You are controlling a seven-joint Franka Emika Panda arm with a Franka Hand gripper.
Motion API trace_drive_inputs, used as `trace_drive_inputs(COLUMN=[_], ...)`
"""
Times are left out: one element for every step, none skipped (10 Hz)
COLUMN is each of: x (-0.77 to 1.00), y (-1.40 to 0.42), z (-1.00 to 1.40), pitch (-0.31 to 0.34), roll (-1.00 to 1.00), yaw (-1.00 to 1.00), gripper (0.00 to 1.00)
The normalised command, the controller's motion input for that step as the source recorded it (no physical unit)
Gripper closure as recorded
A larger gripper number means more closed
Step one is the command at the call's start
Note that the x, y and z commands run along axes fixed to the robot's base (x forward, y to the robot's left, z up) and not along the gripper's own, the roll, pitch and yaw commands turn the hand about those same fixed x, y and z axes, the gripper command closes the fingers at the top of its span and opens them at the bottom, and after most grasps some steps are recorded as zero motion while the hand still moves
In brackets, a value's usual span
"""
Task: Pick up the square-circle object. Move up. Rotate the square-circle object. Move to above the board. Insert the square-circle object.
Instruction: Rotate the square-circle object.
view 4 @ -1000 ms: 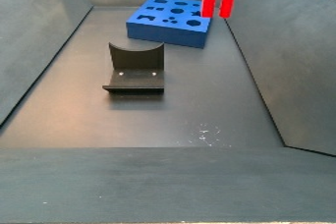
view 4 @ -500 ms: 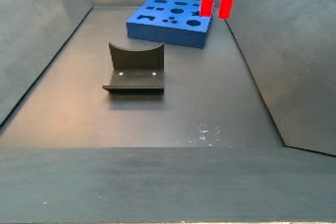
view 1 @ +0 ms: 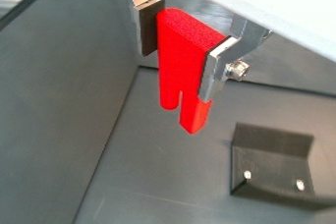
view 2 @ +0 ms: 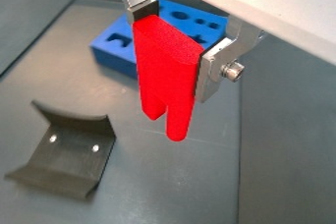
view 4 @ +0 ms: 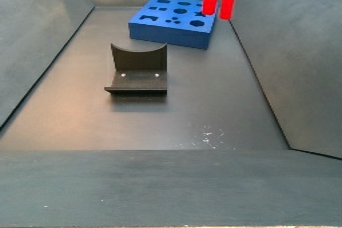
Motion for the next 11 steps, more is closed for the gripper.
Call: trace_drive_inputs(x=[0.04, 0.04, 0.04, 0.04, 0.04, 0.04, 0.04, 0.03, 0.03, 0.03, 0.03], y=[0.01, 0.01, 0.01, 0.01, 0.01, 0.01, 0.01, 0.01, 0.01, 0.01, 0.01], z=[-0.01, -0.01, -0.01, -0.01, -0.01, -0.01, -0.01, -0.01, -0.01, -0.01, -0.01], pitch=[0.004, 0.004, 0.005, 0.005, 0.005, 0.006, 0.006, 0.006, 0.007, 0.007, 0.008], roll=[0.00, 0.00, 0.00, 0.00, 0.00, 0.00, 0.00, 0.00, 0.00, 0.00, 0.00], yaw=[-1.00, -1.00, -1.00, -1.00, -1.00, -1.00, -1.00, -1.00, -1.00, -1.00, -1.00], gripper=[1.00, 1.00, 1.00, 1.00, 1.00, 1.00, 1.00, 1.00, 1.00, 1.00, 1.00])
